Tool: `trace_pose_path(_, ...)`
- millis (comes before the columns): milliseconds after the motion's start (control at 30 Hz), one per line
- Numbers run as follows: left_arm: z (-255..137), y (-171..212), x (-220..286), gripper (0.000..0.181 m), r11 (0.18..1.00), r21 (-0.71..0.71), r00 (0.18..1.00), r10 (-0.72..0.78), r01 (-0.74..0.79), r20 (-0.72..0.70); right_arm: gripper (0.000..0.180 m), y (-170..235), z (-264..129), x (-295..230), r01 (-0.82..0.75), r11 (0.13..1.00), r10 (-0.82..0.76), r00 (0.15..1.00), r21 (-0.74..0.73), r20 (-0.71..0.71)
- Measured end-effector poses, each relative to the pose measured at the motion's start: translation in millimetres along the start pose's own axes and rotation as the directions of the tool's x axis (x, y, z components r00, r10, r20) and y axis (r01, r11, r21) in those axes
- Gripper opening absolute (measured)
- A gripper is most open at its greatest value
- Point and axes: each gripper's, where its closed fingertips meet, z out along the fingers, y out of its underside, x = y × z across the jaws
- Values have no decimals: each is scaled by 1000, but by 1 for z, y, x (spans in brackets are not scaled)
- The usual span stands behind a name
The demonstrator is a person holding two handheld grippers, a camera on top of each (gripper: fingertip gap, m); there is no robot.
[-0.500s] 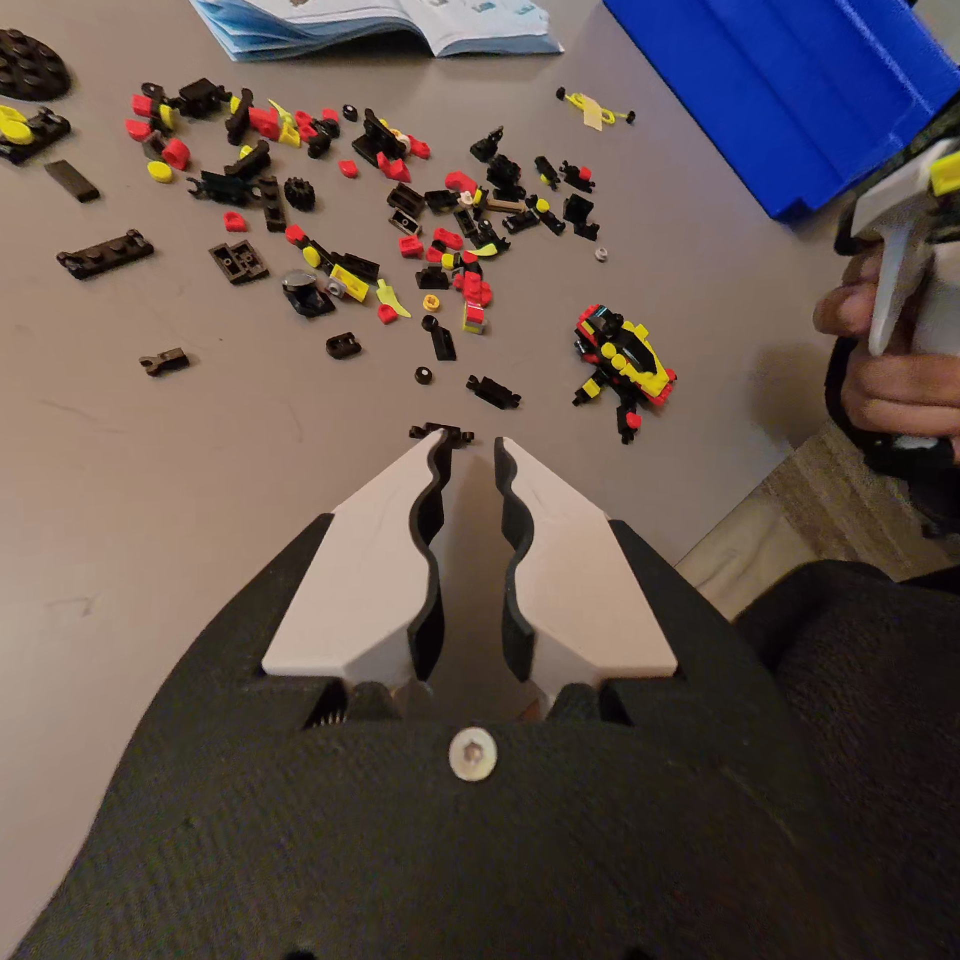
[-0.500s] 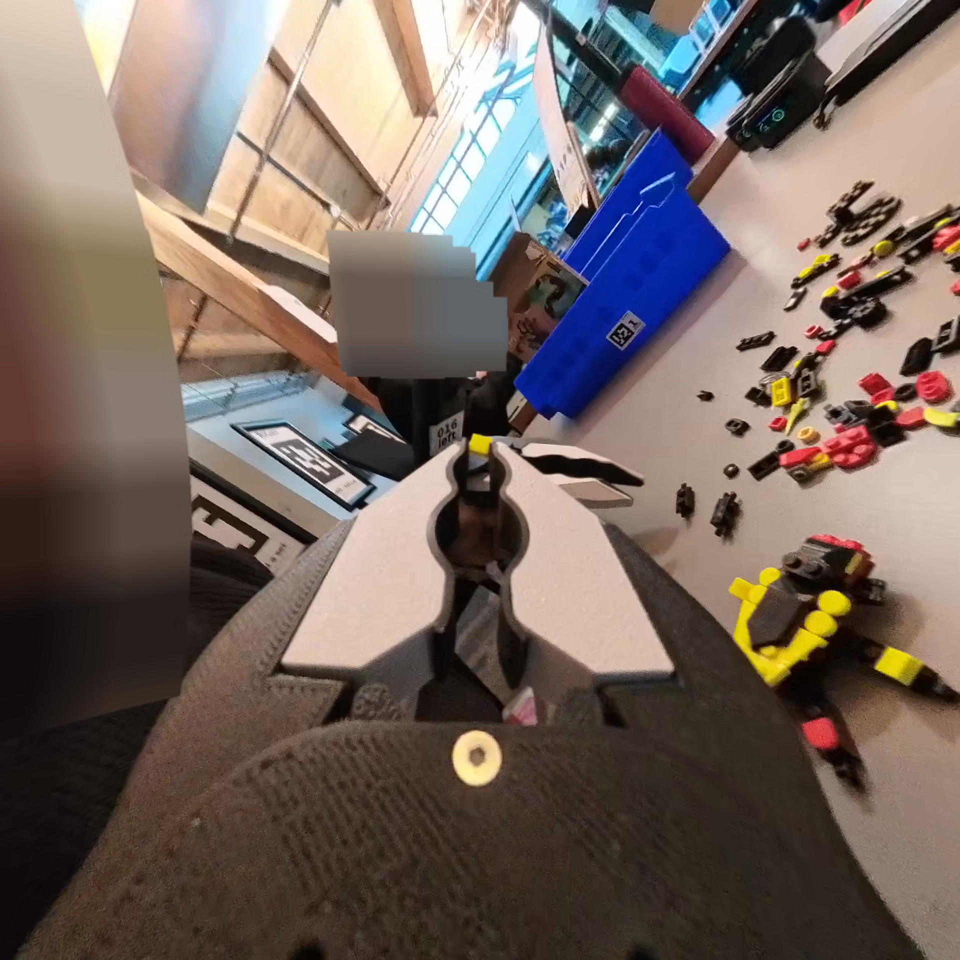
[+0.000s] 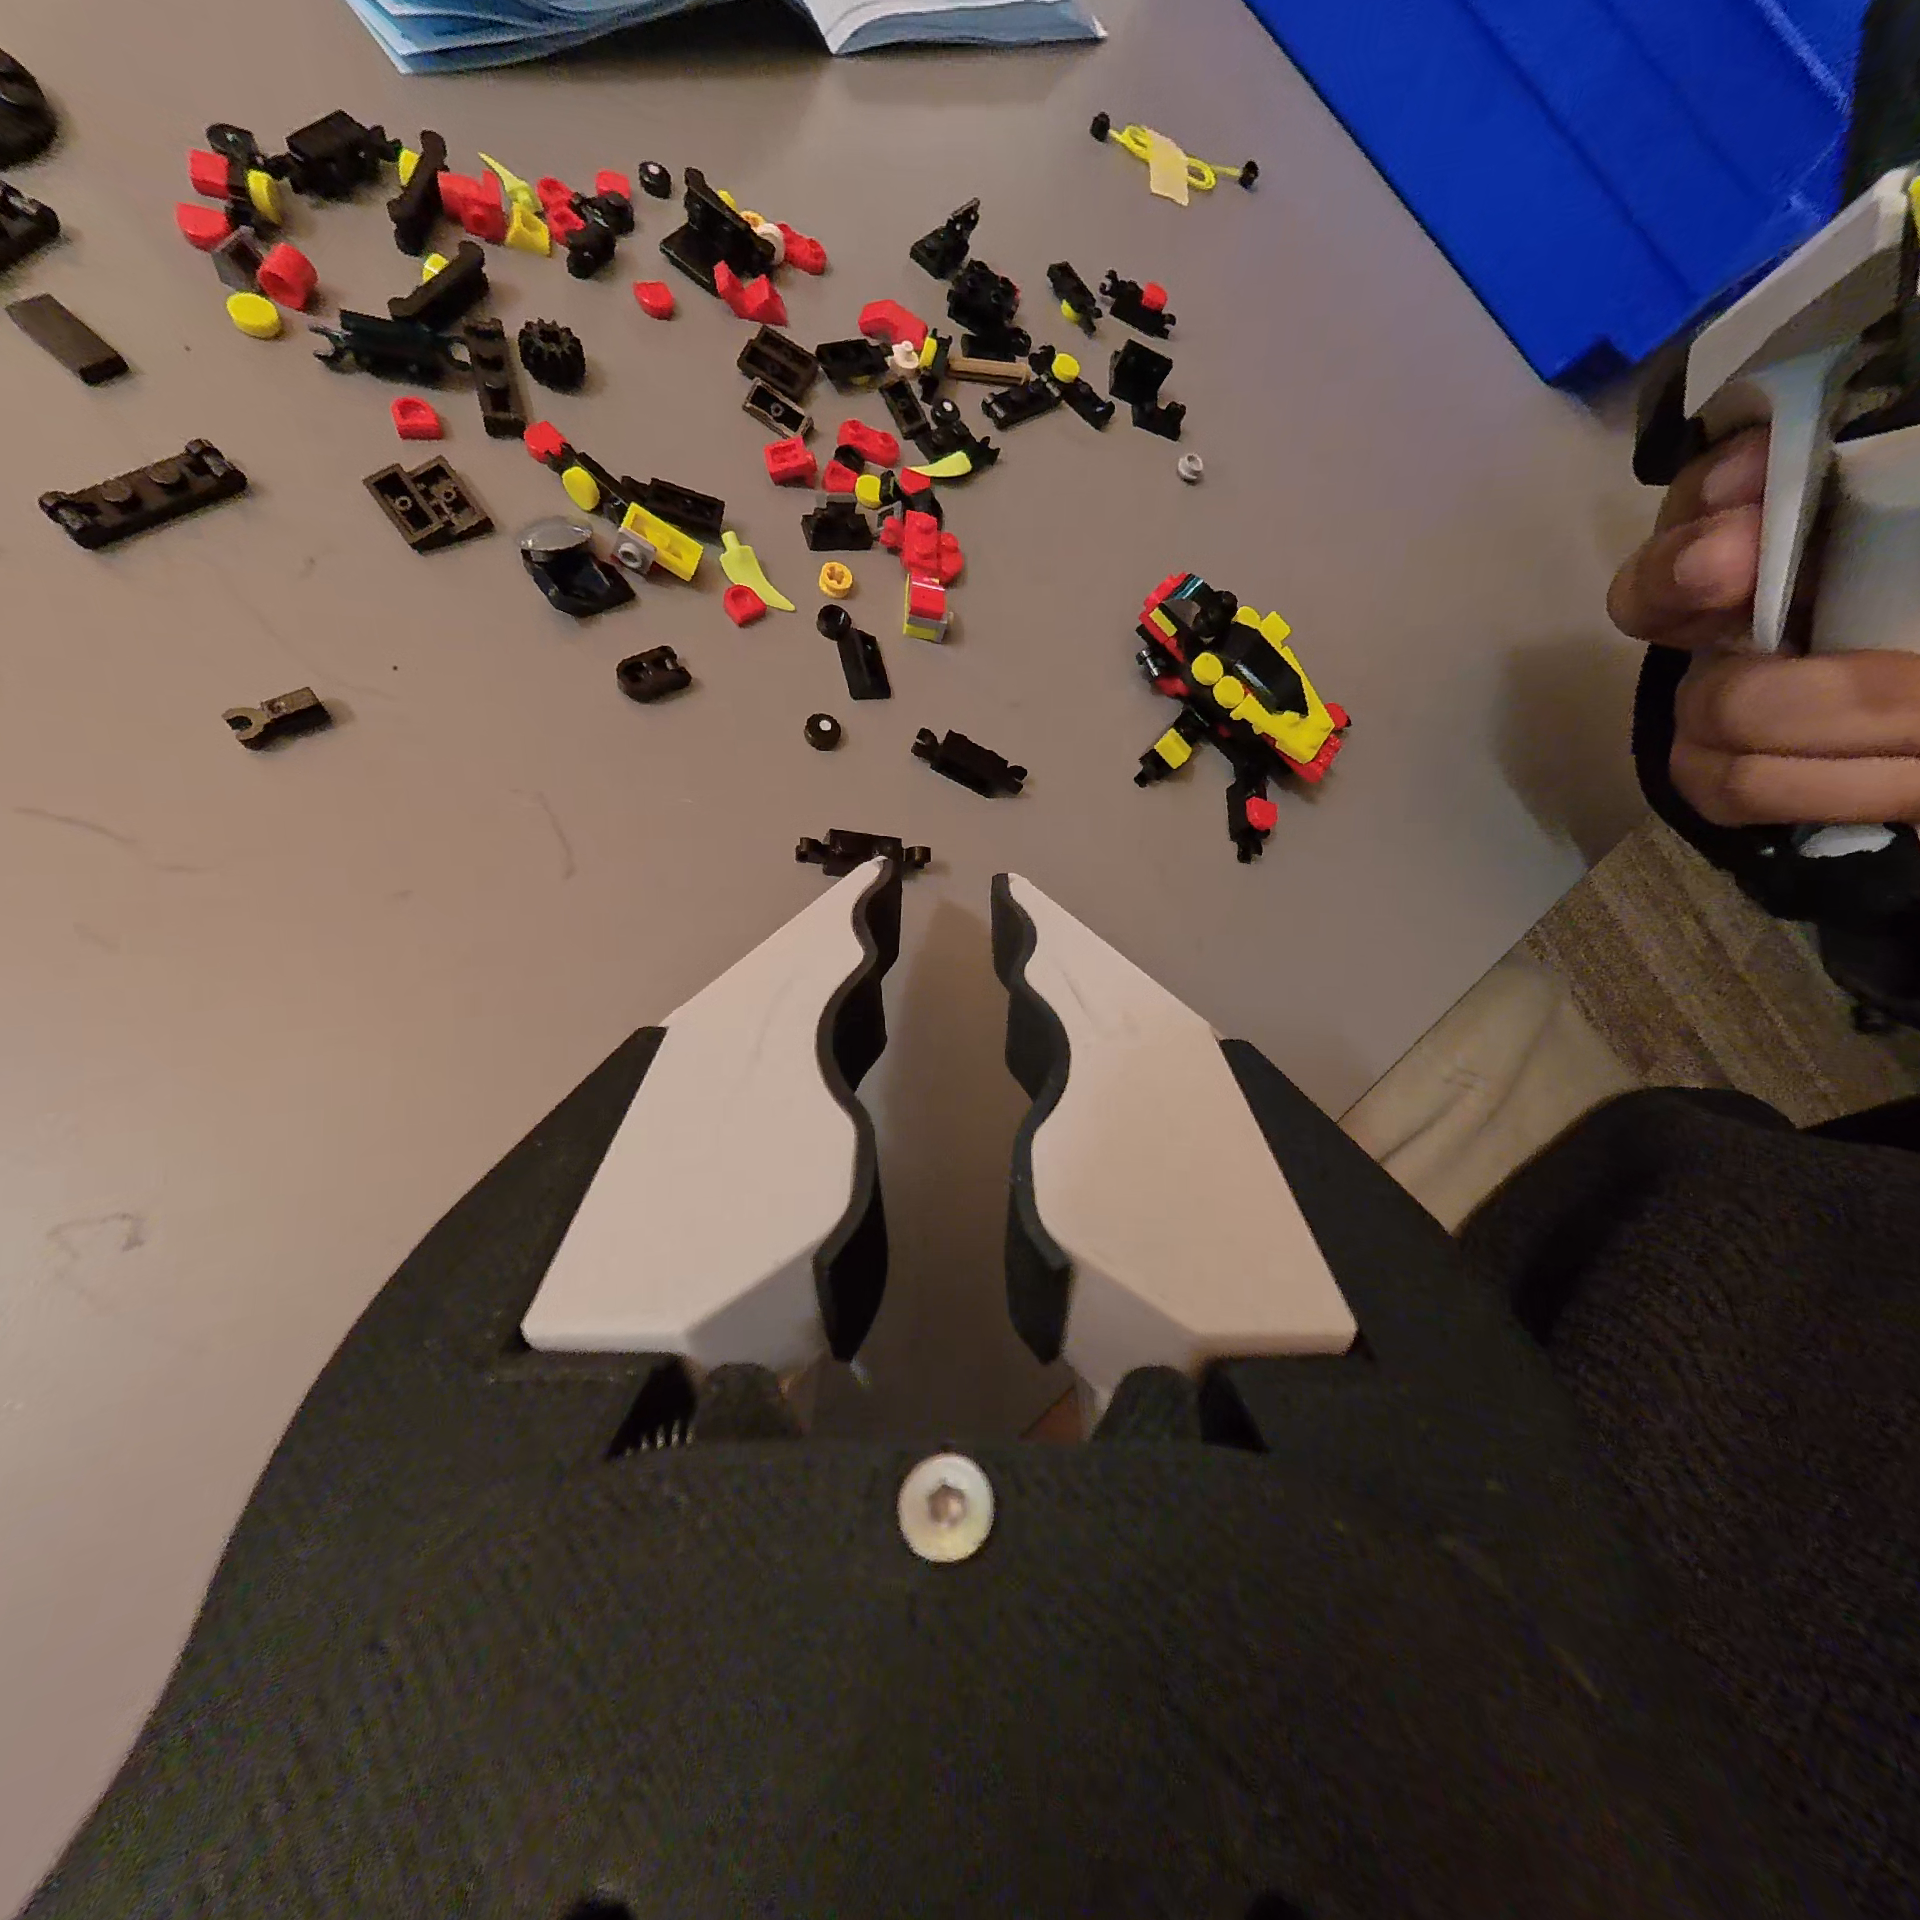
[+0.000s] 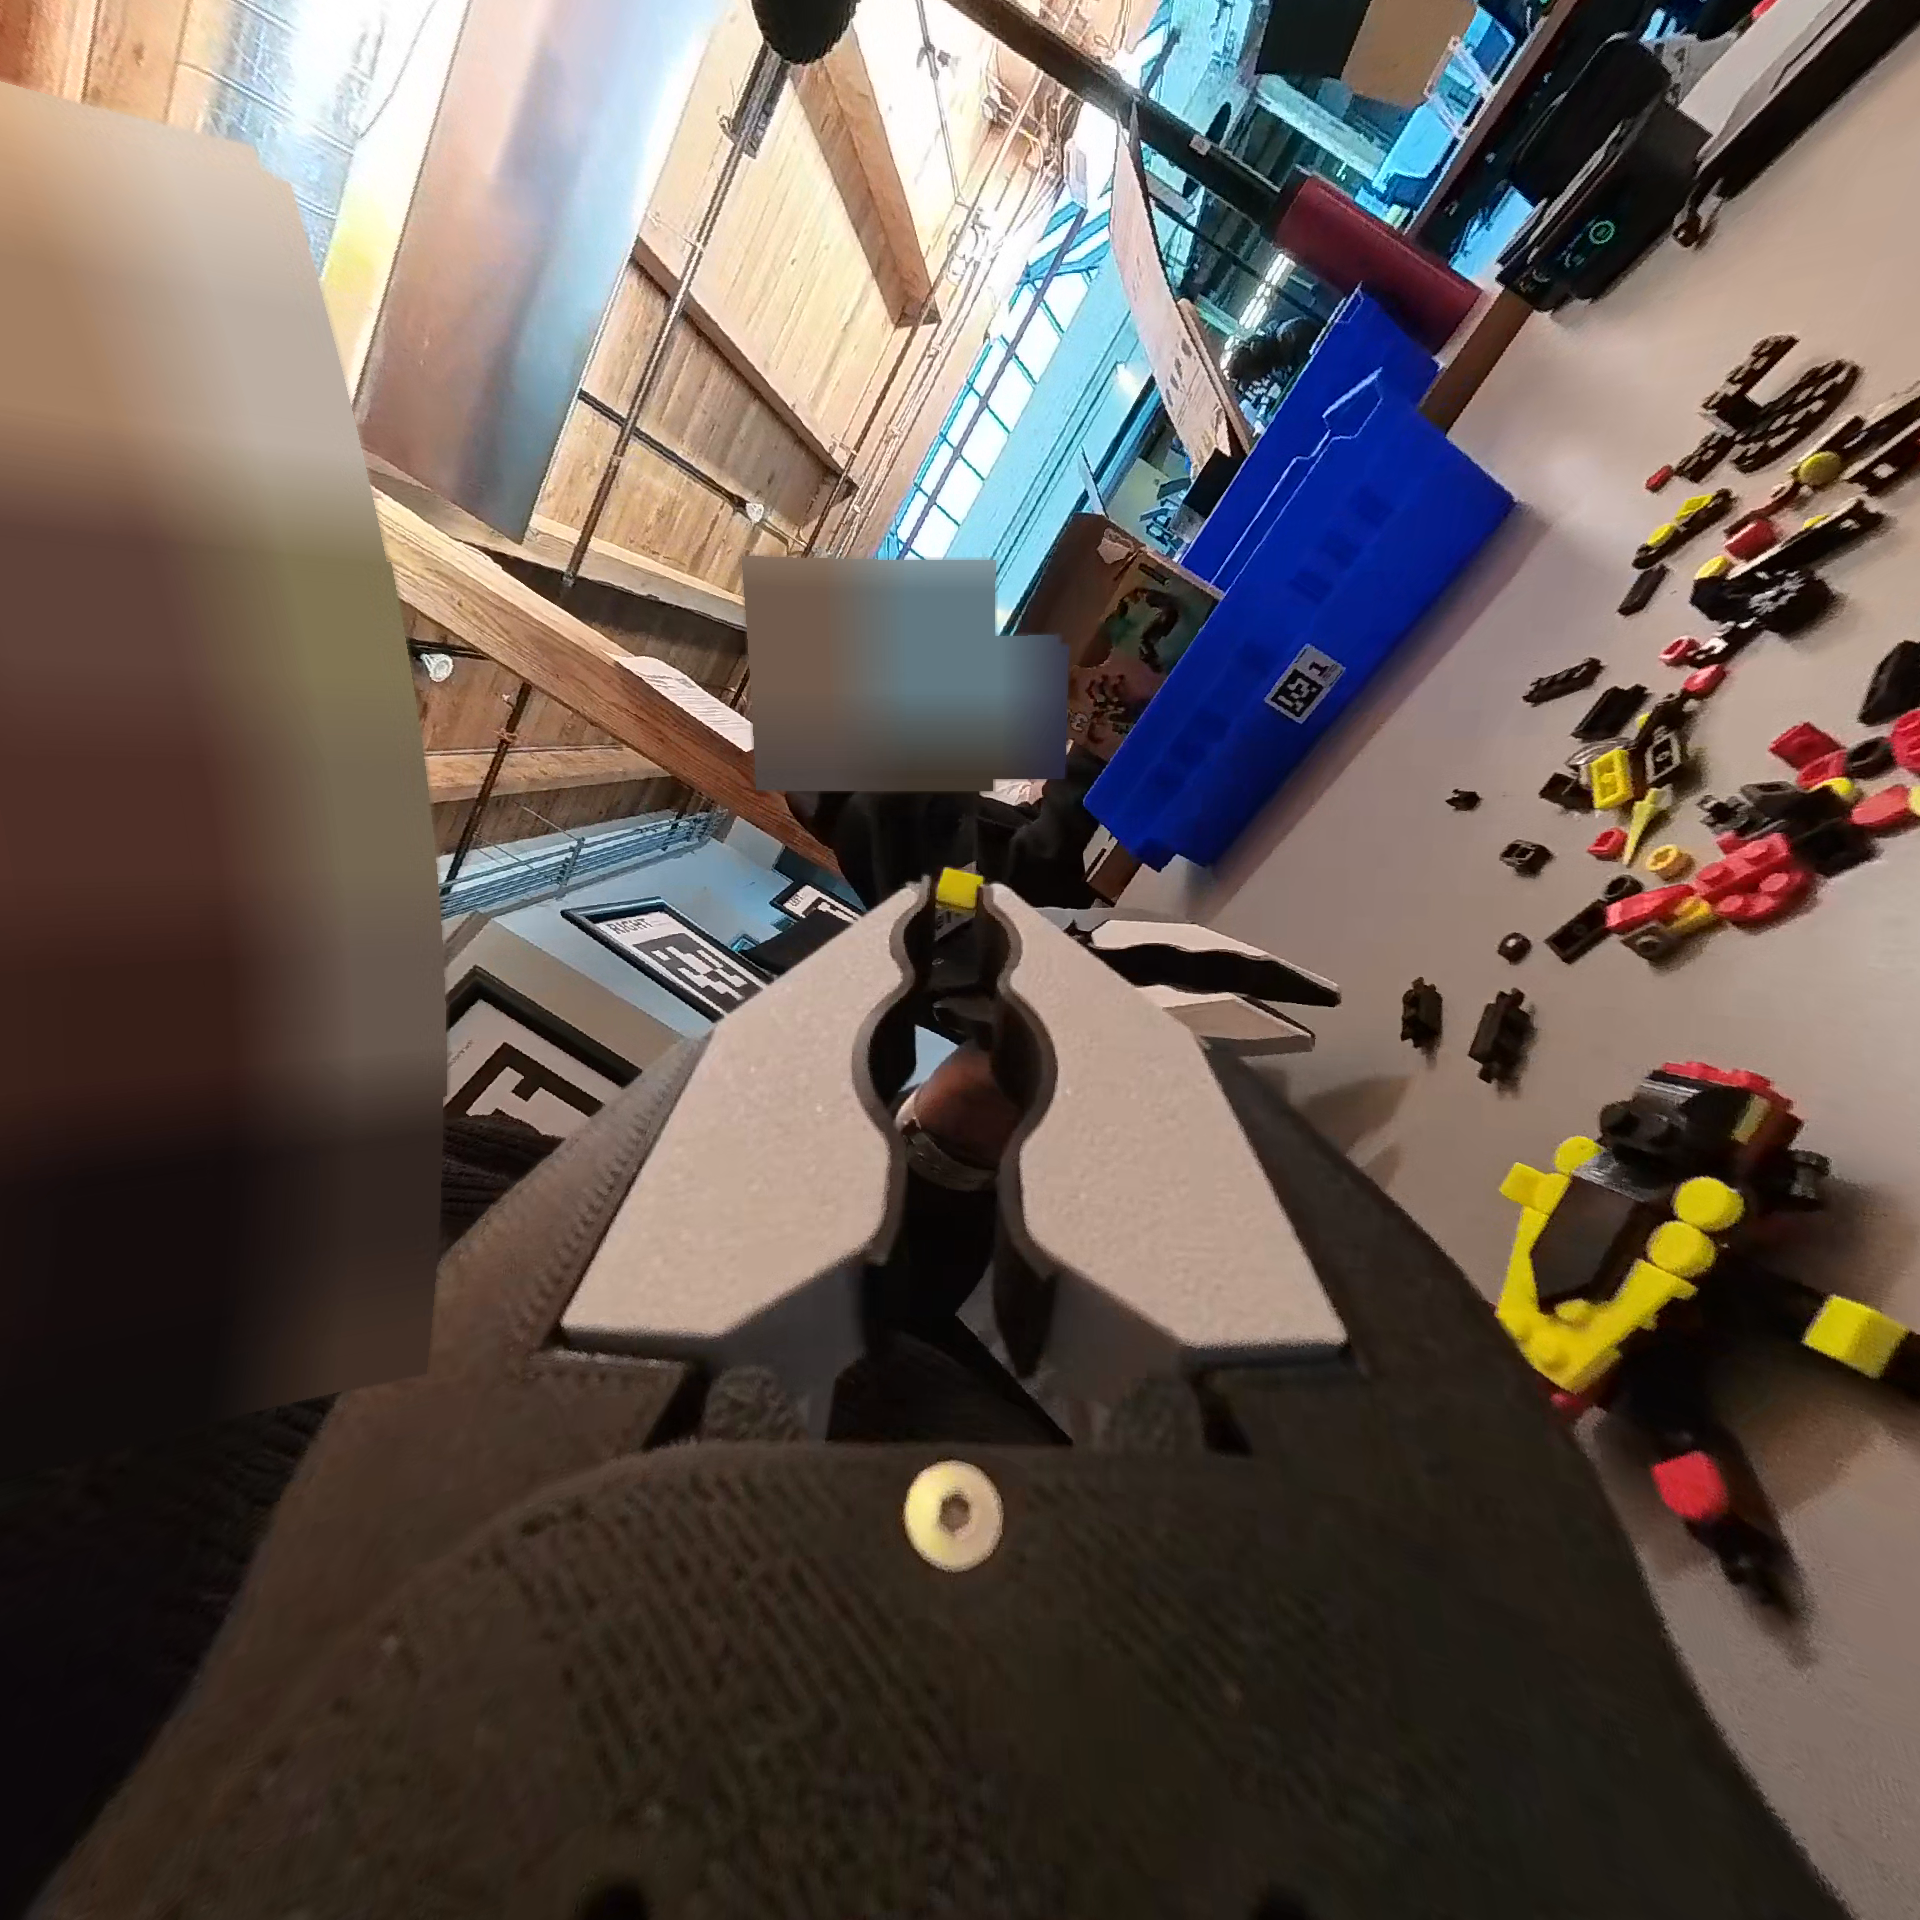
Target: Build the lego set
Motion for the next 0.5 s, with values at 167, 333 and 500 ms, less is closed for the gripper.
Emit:
trace_pose_path(167,1,0,-1,16,1000,-3,1000,3,-3,3,6,4,0,4,32,999,-33,999,-27,-31)
trace_pose_path(333,1,1,-1,17,1000,-7,1000,5,-4,3,5,7,-2,12,67,997,-71,994,-50,-84)
trace_pose_path(500,1,2,-2,17,1000,-14,1000,-4,4,2,6,13,0,15,144,984,-156,980,-102,-122)
